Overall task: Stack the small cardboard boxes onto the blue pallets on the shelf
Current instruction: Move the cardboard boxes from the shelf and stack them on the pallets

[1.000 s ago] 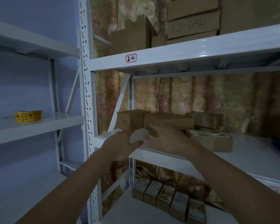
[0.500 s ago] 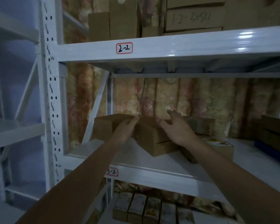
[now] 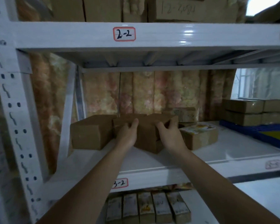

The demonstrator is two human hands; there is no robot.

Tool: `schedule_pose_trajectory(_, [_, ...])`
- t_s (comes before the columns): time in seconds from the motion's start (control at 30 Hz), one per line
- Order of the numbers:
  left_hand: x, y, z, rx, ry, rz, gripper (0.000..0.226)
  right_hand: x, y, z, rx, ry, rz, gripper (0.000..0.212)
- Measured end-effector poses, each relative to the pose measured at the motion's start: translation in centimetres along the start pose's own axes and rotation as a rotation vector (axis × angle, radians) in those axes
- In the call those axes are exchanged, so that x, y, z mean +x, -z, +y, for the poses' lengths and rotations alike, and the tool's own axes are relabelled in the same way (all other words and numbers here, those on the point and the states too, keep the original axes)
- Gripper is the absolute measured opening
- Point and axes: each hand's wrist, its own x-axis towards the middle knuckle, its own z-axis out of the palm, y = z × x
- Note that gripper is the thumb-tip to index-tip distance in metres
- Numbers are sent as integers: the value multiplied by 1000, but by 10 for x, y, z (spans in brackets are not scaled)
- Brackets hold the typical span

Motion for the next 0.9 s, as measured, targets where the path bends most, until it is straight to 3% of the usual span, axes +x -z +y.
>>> schedule_pose_trajectory(0.2, [-1, -7, 1, 13, -27, -16, 71, -12, -9, 1, 27, -27, 39, 129])
schedule_pose_trajectory(0.37, [-7, -6, 1, -32, -28, -14, 69, -13, -11, 8, 6, 2, 40, 134])
schedule_pose_trajectory(0.53, [-21, 0, 4, -54, -114, 61, 64, -20, -7, -1, 25, 14, 54, 121])
schedule_pose_trajectory(0.73, [-49, 6, 13, -271, -300, 180, 41, -35, 6, -22, 163, 212, 110, 75])
schedule_pose_trajectory(0.9, [-83, -3, 40, -542, -250, 95, 33, -46, 26, -39, 150, 301, 154, 89])
